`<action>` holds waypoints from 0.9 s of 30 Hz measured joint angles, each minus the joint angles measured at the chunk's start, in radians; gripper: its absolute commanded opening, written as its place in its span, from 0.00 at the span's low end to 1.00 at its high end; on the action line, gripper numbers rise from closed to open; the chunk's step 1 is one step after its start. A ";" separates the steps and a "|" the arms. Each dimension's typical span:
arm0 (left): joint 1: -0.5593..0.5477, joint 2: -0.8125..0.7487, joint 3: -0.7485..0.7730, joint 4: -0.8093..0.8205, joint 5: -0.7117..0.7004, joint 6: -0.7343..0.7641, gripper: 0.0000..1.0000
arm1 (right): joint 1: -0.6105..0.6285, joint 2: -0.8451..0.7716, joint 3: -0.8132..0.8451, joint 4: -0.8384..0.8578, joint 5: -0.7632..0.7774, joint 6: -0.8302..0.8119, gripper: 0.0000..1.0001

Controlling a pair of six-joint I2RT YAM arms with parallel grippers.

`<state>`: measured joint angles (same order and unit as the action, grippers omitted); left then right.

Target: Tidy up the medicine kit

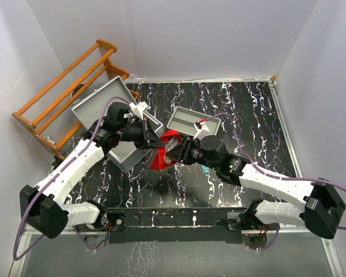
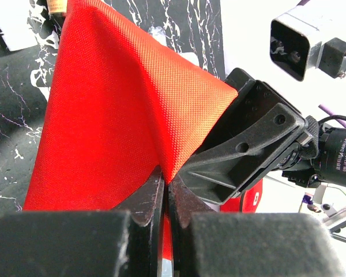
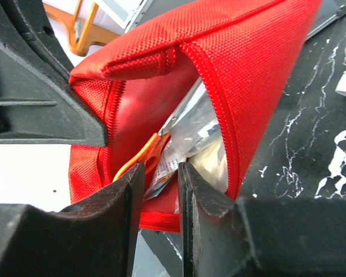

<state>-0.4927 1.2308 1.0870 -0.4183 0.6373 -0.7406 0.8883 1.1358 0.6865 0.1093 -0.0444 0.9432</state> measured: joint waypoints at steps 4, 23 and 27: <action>0.000 0.000 0.001 -0.006 -0.001 0.003 0.00 | 0.000 -0.022 0.020 -0.061 0.024 -0.017 0.18; 0.000 0.005 0.003 -0.100 -0.067 0.082 0.00 | 0.000 -0.177 0.045 -0.381 0.297 -0.071 0.48; 0.000 0.005 -0.007 -0.130 -0.076 0.116 0.00 | 0.000 -0.178 0.045 -0.504 0.404 -0.069 0.54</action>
<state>-0.4927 1.2362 1.0798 -0.5480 0.5610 -0.6250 0.8883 0.9581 0.7311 -0.3943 0.3595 0.8738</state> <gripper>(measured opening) 0.010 0.501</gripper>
